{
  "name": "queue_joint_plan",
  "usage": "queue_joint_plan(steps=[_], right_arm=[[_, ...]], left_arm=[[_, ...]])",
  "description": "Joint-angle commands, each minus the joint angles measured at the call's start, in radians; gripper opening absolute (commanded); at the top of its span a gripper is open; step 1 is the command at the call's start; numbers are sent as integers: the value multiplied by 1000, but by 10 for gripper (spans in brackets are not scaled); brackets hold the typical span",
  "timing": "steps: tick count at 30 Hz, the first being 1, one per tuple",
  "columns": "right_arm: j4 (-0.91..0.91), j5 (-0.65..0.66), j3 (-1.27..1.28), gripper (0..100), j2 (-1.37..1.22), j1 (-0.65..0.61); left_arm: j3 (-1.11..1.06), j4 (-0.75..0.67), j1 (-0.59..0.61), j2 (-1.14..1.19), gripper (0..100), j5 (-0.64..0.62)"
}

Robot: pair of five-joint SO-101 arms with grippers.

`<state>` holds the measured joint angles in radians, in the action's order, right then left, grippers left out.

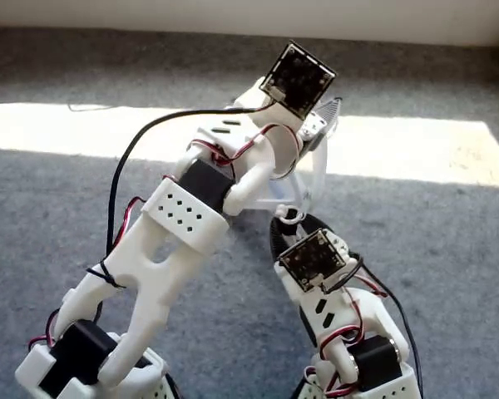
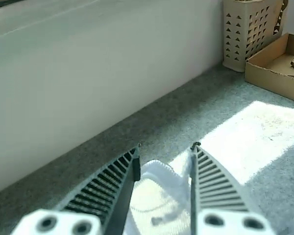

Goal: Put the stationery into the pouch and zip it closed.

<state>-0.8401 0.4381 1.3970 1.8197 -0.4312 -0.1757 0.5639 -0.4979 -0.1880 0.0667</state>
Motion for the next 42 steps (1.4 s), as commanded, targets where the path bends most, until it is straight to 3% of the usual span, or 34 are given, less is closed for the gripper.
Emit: queue_joint_plan(steps=[1, 13, 24, 34, 42], right_arm=[[1, 11, -70, 5, 12, 12], [1, 8, -70, 5, 12, 12], [-2, 6, -76, 5, 12, 10], [1, 5, -101, 5, 12, 18], [1, -89, -154, 5, 12, 18]], left_arm=[[51, 106, 1, -31, 172, -11], [50, 175, 56, -246, 172, -11], [125, 167, 65, -108, 172, -9], [130, 555, 151, -298, 199, 222], [120, 738, 197, -341, 252, 278]])
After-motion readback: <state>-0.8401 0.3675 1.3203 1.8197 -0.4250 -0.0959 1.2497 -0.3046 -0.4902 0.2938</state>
